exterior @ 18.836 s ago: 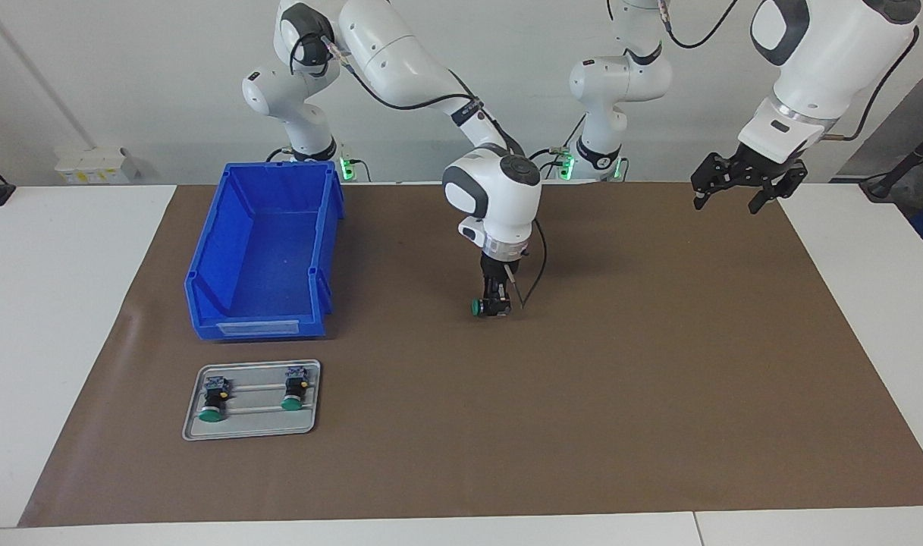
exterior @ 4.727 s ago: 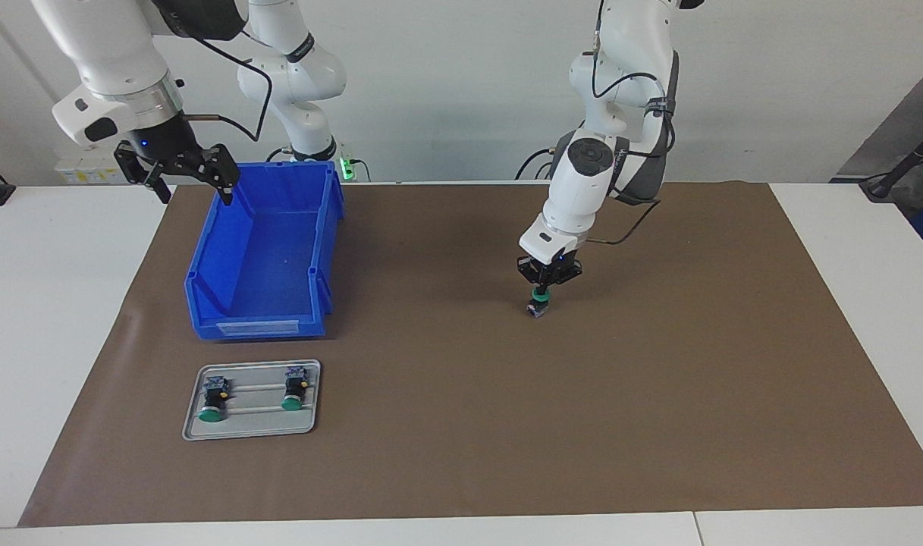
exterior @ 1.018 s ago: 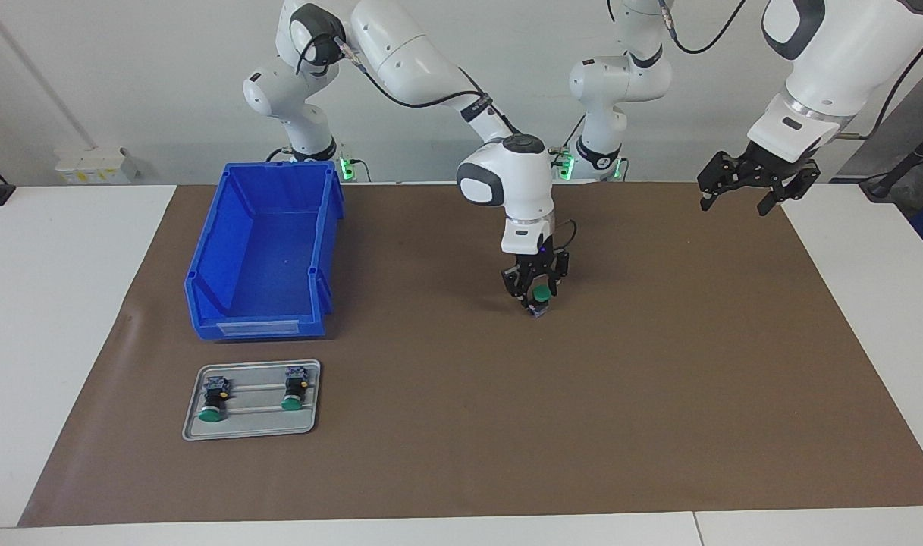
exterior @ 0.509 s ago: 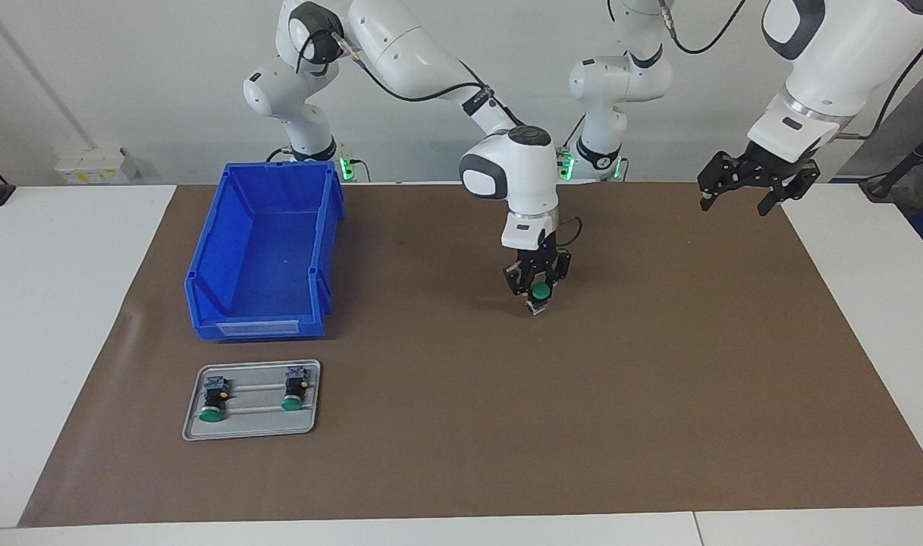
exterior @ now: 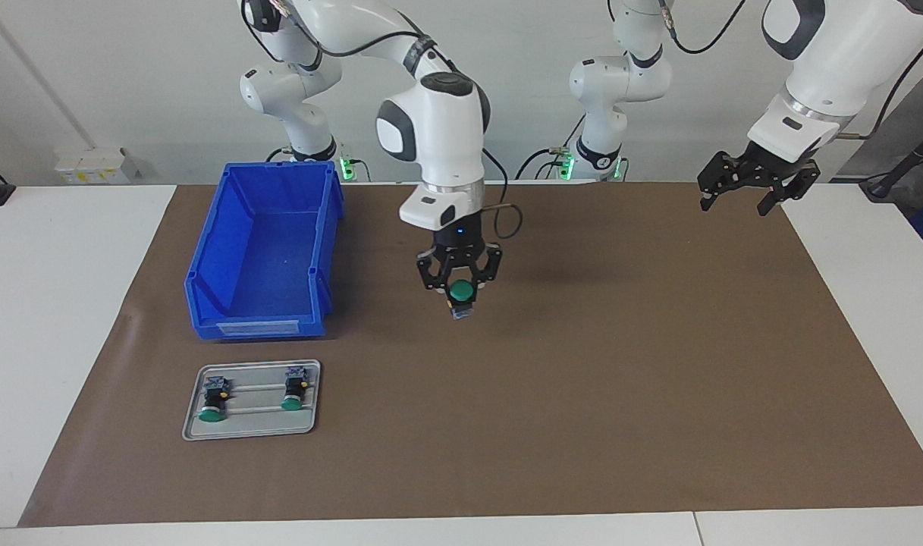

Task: Place and press button with both arms
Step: 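Carry the block with the right gripper and lower it into the blue bin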

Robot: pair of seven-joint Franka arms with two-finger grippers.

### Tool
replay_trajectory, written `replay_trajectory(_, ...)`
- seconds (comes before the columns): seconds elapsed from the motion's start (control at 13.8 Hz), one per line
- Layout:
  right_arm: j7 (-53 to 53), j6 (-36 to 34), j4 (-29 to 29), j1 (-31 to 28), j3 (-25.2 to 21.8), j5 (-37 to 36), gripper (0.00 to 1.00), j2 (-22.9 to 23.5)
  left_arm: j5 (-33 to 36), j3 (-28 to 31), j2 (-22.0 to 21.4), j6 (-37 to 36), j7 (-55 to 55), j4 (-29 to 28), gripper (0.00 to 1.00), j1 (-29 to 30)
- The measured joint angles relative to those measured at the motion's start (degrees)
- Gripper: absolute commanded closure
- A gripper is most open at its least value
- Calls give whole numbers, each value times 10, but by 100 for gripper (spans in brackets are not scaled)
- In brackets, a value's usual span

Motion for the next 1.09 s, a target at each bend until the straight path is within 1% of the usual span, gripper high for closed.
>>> replay_trajectory(0.29, -182, -70, -33, -125, 0, 23, 100, -55, 0, 0, 0, 0, 0, 0, 0, 0)
replay_trajectory(0.51, -290, -84, -76, -207, 0, 41, 100, -80, 0, 0, 0, 0, 0, 0, 0, 0)
replay_trajectory(0.58, -312, -81, -102, -226, 0, 53, 100, -89, 0, 0, 0, 0, 0, 0, 0, 0)
replay_trajectory(0.73, -326, -50, -179, -254, 0, 60, 100, -116, 0, 0, 0, 0, 0, 0, 0, 0)
replay_trajectory(0.8, -326, -36, -222, -261, 0, 61, 100, -132, 0, 0, 0, 0, 0, 0, 0, 0)
replay_trajectory(0.95, -324, -29, -294, -269, 0, 63, 100, -159, 0, 0, 0, 0, 0, 0, 0, 0)
replay_trajectory(1.09, -323, -22, -344, -275, 0, 79, 100, -172, 0, 0, 0, 0, 0, 0, 0, 0)
